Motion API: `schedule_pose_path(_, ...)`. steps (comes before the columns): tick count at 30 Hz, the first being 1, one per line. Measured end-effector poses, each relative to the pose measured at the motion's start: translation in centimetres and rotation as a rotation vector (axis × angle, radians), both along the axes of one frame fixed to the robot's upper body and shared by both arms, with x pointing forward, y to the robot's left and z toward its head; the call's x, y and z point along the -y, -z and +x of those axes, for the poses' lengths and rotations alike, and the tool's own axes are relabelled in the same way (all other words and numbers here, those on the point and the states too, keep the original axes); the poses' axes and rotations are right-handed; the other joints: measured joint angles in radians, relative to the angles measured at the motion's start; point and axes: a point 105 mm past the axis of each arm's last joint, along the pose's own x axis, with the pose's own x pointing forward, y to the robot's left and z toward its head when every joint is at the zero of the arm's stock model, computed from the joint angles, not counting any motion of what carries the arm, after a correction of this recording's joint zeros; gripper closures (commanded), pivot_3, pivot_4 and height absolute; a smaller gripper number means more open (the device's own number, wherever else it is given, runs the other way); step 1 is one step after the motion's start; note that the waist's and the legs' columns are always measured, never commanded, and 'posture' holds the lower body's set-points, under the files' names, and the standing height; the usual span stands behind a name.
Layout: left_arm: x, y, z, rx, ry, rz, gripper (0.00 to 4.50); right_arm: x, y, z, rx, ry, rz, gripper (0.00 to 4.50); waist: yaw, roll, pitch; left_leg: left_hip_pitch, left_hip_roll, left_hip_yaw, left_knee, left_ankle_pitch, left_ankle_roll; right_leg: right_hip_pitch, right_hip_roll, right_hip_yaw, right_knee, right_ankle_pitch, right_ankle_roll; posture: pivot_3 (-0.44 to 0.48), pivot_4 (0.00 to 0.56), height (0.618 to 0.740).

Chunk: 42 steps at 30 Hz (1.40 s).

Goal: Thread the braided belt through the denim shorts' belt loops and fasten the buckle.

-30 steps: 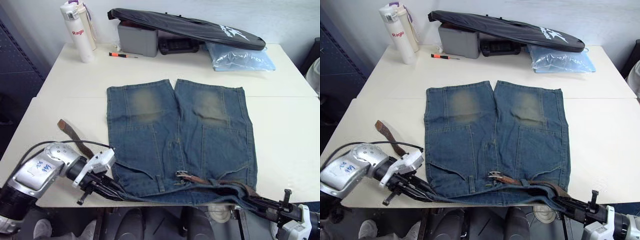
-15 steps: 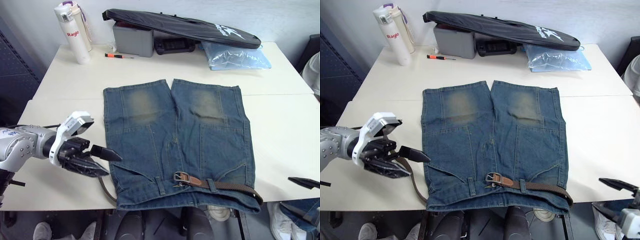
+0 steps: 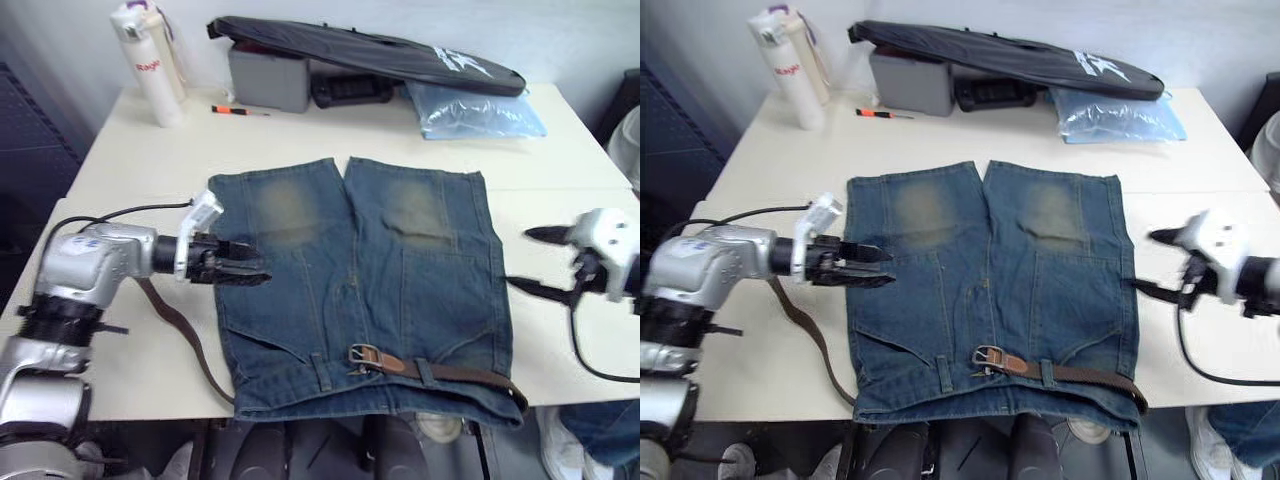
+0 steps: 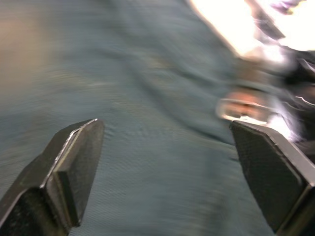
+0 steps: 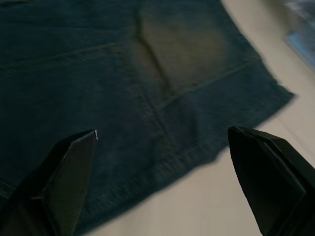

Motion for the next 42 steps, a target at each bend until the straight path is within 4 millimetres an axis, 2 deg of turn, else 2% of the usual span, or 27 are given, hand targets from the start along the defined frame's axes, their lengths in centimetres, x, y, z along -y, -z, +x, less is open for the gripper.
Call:
schedule_pose_path(1, -0.2, 0.8, 1.3, 0.021, -0.072, 0.08, 0.01, -1.3, 0.5, 0.5, -0.03, -0.028, -0.028, 0.0, 0.004, -0.001, 0.0, -0.002, 0.0, 0.0, 0.004, -0.002, 0.001, -0.002, 0.0, 0.001, 0.002, 0.0, 0.001, 0.0, 0.15, 0.74)
schedule_pose_path(3, -0.3, 1.7, 2.4, 0.044, -0.139, 0.158, 0.01, -2.7, 1.2, 1.5, -0.054, -0.045, -0.037, 0.0, 0.008, -0.001, 0.0, -0.011, 0.0, 0.002, 0.008, -0.003, 0.002, -0.009, 0.0, 0.003, 0.002, 0.002, 0.002, 0.0, 0.15, 0.74)
schedule_pose_path(6, 0.2, 1.7, 2.8, 0.075, -0.138, 0.191, 0.01, -4.0, 2.7, 3.3, -0.101, -0.044, -0.047, 0.0, 0.015, -0.001, 0.0, -0.015, -0.001, 0.002, 0.01, -0.004, 0.003, -0.011, 0.0, 0.003, 0.001, 0.003, 0.003, 0.0, 0.15, 0.74)
schedule_pose_path(10, 0.7, 1.9, 2.8, 0.126, -0.109, 0.268, 0.01, -4.4, 4.5, 4.8, -0.155, -0.02, -0.058, 0.0, 0.019, -0.001, -0.001, -0.014, -0.001, 0.002, 0.01, -0.004, 0.003, -0.011, 0.0, 0.002, 0.0, 0.003, 0.003, 0.0, 0.15, 0.74)
schedule_pose_path(13, 1.1, 2.4, 3.1, 0.158, -0.11, 0.316, 0.01, -4.1, 5.0, 4.9, -0.193, -0.014, -0.068, 0.0, 0.02, -0.001, -0.003, -0.01, -0.001, 0.002, 0.01, -0.004, 0.003, -0.006, 0.0, 0.002, 0.0, 0.003, 0.003, 0.0, 0.15, 0.74)
schedule_pose_path(15, 1.2, 2.5, 3.2, 0.169, -0.116, 0.334, 0.54, -3.9, 5.2, 4.9, -0.204, -0.015, -0.077, 0.0, 0.021, -0.002, -0.004, -0.009, -0.001, 0.002, 0.011, -0.004, 0.003, -0.006, 0.0, 0.002, 0.001, 0.003, 0.003, 0.0, 0.15, 0.74)
schedule_pose_path(18, 1.0, 3.0, 3.0, 0.165, -0.125, 0.355, 1.58, -3.8, 6.0, 4.5, -0.26, 0.016, -0.059, 0.73, 0.019, -0.004, -0.009, -0.009, -0.001, 0.002, 0.01, -0.004, 0.003, -0.005, 0.0, 0.003, 0.001, 0.003, 0.003, 0.0, 0.15, 0.74)
schedule_pose_path(19, 0.9, 3.1, 3.0, 0.164, -0.128, 0.363, 2.11, -3.8, 6.0, 4.5, -0.269, 0.028, -0.054, 1.25, 0.018, -0.004, -0.013, -0.009, -0.001, 0.002, 0.01, -0.004, 0.003, -0.005, 0.0, 0.003, 0.001, 0.003, 0.003, 0.0, 0.15, 0.74)
schedule_pose_path(22, 0.7, 3.2, 3.0, 0.156, -0.134, 0.371, 3.28, -3.7, 5.9, 4.6, -0.279, 0.063, -0.035, 2.52, 0.018, -0.004, -0.016, -0.009, -0.001, 0.002, 0.009, -0.004, 0.004, -0.005, 0.0, 0.002, 0.0, 0.003, 0.003, 0.0, 0.15, 0.74)
schedule_pose_path(23, 0.8, 3.3, 2.9, 0.15, -0.127, 0.368, 3.85, -3.6, 5.8, 4.6, -0.282, 0.079, -0.022, 3.14, 0.019, -0.004, -0.016, -0.009, -0.001, 0.002, 0.009, -0.004, 0.004, -0.005, 0.0, 0.002, 0.0, 0.003, 0.003, 0.0, 0.15, 0.74)
schedule_pose_path(25, 0.8, 3.3, 2.8, 0.142, -0.116, 0.362, 4.49, -3.6, 5.8, 4.5, -0.288, 0.087, -0.013, 3.9, 0.018, -0.004, -0.016, -0.009, -0.001, 0.002, 0.009, -0.004, 0.004, -0.005, 0.0, 0.002, 0.0, 0.003, 0.003, 0.0, 0.15, 0.74)
schedule_pose_path(26, 0.7, 3.2, 2.7, 0.142, -0.116, 0.361, 4.5, -3.6, 5.6, 4.4, -0.292, 0.09, -0.004, 4.4, 0.017, -0.003, -0.016, -0.009, -0.001, 0.002, 0.009, -0.004, 0.004, -0.006, 0.0, 0.002, 0.0, 0.003, 0.003, 0.0, 0.15, 0.74)
schedule_pose_path(27, 0.6, 3.1, 2.7, 0.143, -0.112, 0.36, 4.5, -3.8, 5.6, 4.3, -0.298, 0.091, 0.007, 4.46, 0.015, -0.003, -0.016, -0.009, 0.0, 0.002, 0.009, -0.004, 0.004, -0.006, 0.0, 0.002, 0.0, 0.003, 0.003, 0.0, 0.15, 0.74)
schedule_pose_path(31, 0.2, 2.7, 2.2, 0.14, -0.063, 0.357, 4.5, -4.3, 5.3, 3.8, -0.328, 0.093, 0.041, 4.46, 0.013, -0.003, -0.016, -0.011, 0.0, 0.002, 0.008, -0.004, 0.004, -0.009, 0.0, 0.003, 0.0, 0.003, 0.003, 0.0, 0.15, 0.74)
schedule_pose_path(34, -0.2, 1.9, 2.7, 0.143, -0.065, 0.352, 4.5, -4.8, 4.7, 4.1, -0.337, 0.091, 0.059, 4.46, 0.011, -0.002, -0.015, -0.013, 0.0, 0.003, 0.008, -0.004, 0.004, -0.01, 0.0, 0.003, 0.0, 0.003, 0.003, 0.0, 0.15, 0.74)
schedule_pose_path(39, -1.5, -1.3, 6.1, 0.286, -0.163, 0.414, 4.5, -7.1, 1.5, 7.1, -0.218, 0.063, 0.108, 4.46, -0.008, -0.002, -0.013, -0.013, -0.001, 0.003, 0.008, -0.004, 0.003, -0.011, 0.0, 0.003, 0.0, 0.004, 0.003, 0.0, 0.15, 0.74)
schedule_pose_path(42, -1.9, -3.2, 7.7, 0.367, -0.207, 0.427, 4.5, -7.1, 0.5, 8.9, -0.163, 0.075, 0.089, 4.46, -0.012, -0.002, -0.013, -0.014, -0.001, 0.003, 0.007, -0.004, 0.003, -0.011, 0.0, 0.003, -0.002, 0.004, 0.003, 0.0, 0.15, 0.74)
